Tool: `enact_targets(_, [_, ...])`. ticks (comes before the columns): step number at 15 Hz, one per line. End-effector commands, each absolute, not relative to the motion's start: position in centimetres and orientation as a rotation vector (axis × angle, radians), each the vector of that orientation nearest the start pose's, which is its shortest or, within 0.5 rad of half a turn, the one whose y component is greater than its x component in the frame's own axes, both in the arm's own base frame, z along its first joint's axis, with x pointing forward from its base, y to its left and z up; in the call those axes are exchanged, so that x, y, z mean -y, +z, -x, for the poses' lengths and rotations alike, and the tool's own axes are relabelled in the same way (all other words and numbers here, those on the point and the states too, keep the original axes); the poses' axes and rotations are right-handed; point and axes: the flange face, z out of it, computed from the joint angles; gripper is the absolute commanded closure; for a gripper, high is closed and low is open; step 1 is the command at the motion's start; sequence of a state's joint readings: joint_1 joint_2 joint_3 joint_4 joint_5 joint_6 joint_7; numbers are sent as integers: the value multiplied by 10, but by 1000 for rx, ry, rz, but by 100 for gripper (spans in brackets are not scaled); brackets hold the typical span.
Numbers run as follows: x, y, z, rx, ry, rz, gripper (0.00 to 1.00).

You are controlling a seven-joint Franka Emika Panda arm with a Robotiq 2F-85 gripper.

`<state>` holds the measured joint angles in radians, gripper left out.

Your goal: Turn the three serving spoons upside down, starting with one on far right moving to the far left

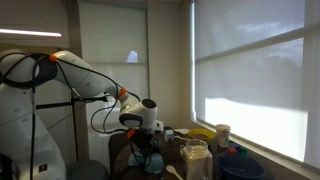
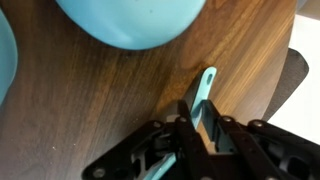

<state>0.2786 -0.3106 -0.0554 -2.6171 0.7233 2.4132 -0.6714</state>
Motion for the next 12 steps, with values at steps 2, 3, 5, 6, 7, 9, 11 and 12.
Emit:
enact_targets(2, [-98,361,-412,481,-305,2587,87])
enact_targets(3, [-99,363,-412,477,-308,2583,94])
enact_targets(5, [-98,363,-412,479,-308,2587,95])
enact_targets(6, [-98,364,-412,481,-306,2591,96])
enact_targets(7, [-97,366,-411,487,-302,2601,98])
enact_targets(9, [-97,371,-409,505,-290,2638,98])
enact_targets(11, [-97,381,-407,549,-271,2716,98])
enact_targets(12, [-98,385,-406,584,-258,2782,98])
